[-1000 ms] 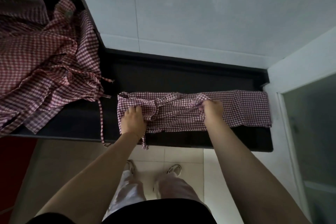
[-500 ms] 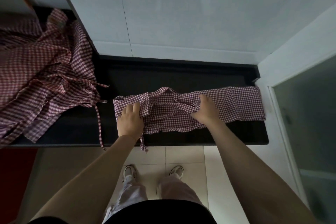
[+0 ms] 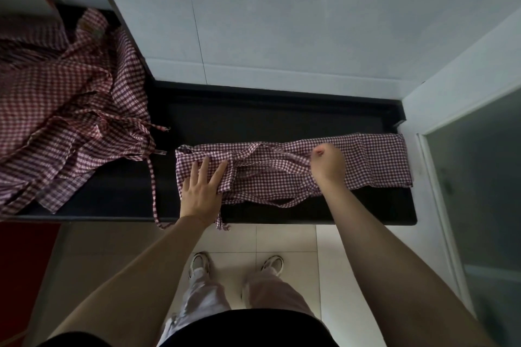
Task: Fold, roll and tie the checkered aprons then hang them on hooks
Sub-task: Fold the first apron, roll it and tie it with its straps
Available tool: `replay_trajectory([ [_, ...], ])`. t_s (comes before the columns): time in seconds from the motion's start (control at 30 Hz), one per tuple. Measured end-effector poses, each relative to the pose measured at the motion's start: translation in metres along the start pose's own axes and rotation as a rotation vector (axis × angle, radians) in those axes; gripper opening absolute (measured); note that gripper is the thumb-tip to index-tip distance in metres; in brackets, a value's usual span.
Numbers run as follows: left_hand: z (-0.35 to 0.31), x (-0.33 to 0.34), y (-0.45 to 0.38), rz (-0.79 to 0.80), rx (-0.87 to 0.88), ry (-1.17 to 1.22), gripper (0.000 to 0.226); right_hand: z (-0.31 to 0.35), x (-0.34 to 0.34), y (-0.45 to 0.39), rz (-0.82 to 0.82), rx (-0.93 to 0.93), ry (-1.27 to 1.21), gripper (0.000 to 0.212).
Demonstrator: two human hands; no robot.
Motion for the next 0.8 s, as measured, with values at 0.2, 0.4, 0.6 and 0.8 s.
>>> replay_trajectory([
  [0.2,0.003,0.008,-0.003,0.069,0.011,-0.082,0.078,-0.018,-0.019,-0.010,-0.270,0.227,-0.311,0.016],
  [0.4,-0.002,0.007,-0.009,0.115,-0.036,-0.049,0.076,-0.015,0.004,-0.004,0.372,0.213,-0.040,0.092],
  [0.6,-0.008,0.006,-0.013,0.175,-0.053,-0.130,0.101,-0.031,-0.005,-0.009,0.246,0.424,-0.195,0.020],
  [0.8,-0.003,0.007,-0.016,0.164,-0.059,-0.142,0.074,-0.049,-0.024,-0.019,0.187,0.764,-0.670,0.034],
])
Point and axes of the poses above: each hand's wrist, its own y-axis away from the middle knuckle, its own x-axis out of the palm, z = x × y, the point moved 3 cm from there along -y, towards the middle knuckle, and after that the axes turned 2 degrees about -y, right-handed, at the moved point
